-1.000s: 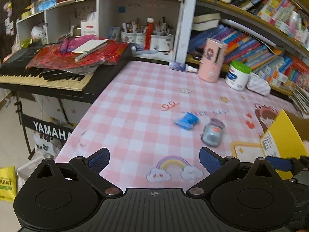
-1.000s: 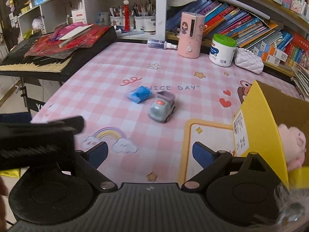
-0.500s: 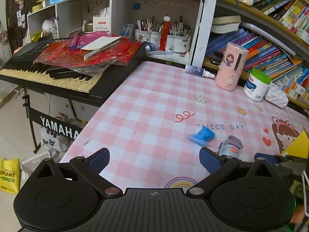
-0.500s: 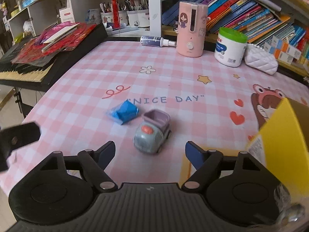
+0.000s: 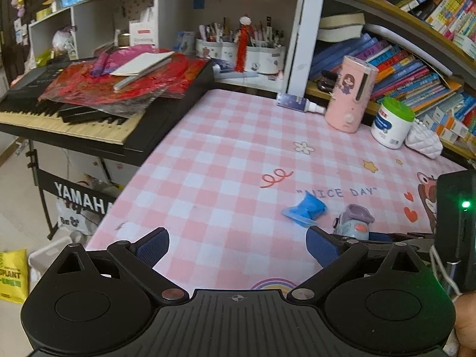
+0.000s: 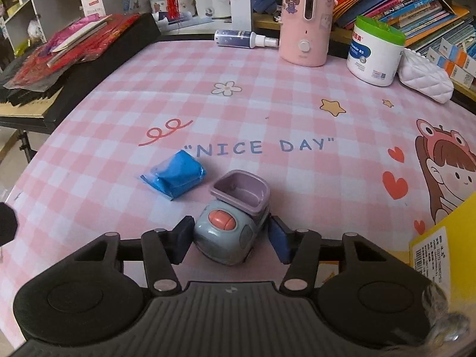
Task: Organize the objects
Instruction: 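Grasp the grey toy car with the right tool while the left tool approaches the blue item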
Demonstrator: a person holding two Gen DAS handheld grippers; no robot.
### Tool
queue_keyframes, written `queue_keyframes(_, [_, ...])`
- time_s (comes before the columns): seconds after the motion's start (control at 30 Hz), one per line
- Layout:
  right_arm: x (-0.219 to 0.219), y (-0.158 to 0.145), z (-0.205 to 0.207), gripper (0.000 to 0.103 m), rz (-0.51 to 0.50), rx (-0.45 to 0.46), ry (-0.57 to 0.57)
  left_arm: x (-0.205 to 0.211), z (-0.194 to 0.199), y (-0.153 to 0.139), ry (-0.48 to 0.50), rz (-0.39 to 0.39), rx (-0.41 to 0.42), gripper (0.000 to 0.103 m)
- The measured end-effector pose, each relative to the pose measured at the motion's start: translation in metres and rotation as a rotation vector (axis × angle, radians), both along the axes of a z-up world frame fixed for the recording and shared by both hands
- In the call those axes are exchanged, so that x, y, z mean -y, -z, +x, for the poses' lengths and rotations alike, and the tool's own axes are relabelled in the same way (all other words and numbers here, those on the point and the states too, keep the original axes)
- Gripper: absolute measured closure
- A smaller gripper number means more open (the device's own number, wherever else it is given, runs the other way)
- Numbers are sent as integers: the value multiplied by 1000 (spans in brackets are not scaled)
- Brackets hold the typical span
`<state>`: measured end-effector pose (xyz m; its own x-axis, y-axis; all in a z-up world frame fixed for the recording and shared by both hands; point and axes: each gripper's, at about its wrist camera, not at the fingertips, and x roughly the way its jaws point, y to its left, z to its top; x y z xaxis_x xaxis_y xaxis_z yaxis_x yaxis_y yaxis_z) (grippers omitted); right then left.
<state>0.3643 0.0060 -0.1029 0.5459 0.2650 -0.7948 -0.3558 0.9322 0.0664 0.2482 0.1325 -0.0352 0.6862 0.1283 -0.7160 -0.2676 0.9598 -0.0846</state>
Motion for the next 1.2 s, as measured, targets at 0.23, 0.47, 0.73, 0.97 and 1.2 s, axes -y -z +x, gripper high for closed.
queue_keyframes(0.23, [34, -29, -6, 62, 67, 44, 83, 14, 25, 9, 60, -10, -4, 4])
queue_keyframes(0.47, [72, -62, -24, 62, 89, 157, 147, 32, 52, 22, 113, -13, -10, 4])
queue_keyframes(0.73, [92, -74, -36, 62, 90, 198, 146, 51, 70, 35, 168, -3, -16, 7])
queue_keyframes(0.97, [97, -70, -36, 62, 81, 176, 139, 57, 94, 52, 183, 12, -33, 11])
queue_keyframes(1.2, [99, -67, -35, 62, 78, 158, 124, 62, 113, 68, 194, 35, -97, 52])
